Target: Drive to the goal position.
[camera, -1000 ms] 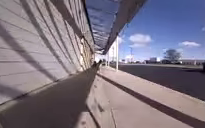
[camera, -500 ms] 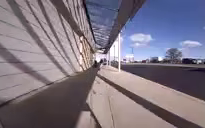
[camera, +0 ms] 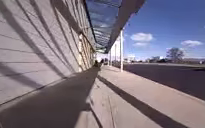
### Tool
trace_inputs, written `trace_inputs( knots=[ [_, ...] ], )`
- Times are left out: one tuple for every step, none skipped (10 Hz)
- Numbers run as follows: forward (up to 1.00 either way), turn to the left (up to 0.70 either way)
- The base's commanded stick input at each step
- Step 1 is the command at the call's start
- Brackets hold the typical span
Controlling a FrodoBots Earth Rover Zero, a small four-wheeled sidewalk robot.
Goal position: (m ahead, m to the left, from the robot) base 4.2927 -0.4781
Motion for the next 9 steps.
trace_inputs(
  knots=[
    [1.0,0.0],
    [1.0,0.0],
    [1.0,0.0],
    [1.0,0.0],
    [1.0,0.0],
    [1.0,-0.1],
    [1.0,-0.27],
    [1.0,-0.27],
    [1.0,-0.27]
  ],
)
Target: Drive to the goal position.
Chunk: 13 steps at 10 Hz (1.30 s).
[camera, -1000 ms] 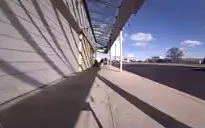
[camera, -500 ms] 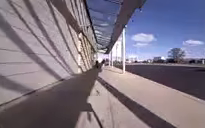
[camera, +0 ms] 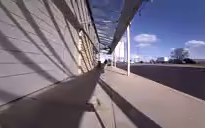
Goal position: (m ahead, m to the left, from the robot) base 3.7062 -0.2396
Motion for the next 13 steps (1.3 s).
trace_inputs(
  knots=[
    [1.0,-0.27],
    [1.0,-0.01],
    [1.0,0.0],
    [1.0,0.0],
    [1.0,0.0],
    [1.0,0.0],
    [1.0,-0.26],
    [1.0,-0.27],
    [1.0,-0.27],
    [1.0,-0.27],
    [1.0,0.0],
    [1.0,0.0],
    [1.0,0.0]
  ],
)
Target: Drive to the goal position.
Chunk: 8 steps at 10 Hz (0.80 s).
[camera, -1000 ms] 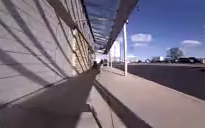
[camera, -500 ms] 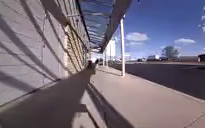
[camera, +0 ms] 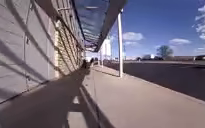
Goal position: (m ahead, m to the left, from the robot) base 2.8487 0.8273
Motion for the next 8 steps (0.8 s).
trace_inputs(
  knots=[
    [1.0,0.0],
    [1.0,0.0],
    [1.0,0.0],
    [1.0,0.0],
    [1.0,0.0],
    [1.0,0.0],
    [1.0,0.0],
    [1.0,0.0]
  ],
)
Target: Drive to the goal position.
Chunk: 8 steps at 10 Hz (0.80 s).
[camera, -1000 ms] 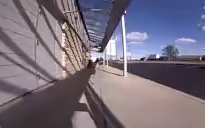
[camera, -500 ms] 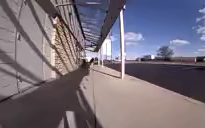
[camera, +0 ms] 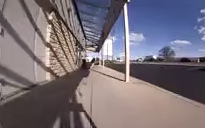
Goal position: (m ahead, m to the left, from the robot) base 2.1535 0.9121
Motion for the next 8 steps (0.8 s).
trace_inputs(
  knots=[
    [1.0,0.0],
    [1.0,0.0],
    [1.0,0.0],
    [1.0,0.0],
    [1.0,0.0],
    [1.0,0.0],
    [1.0,0.0],
    [1.0,0.0]
  ],
)
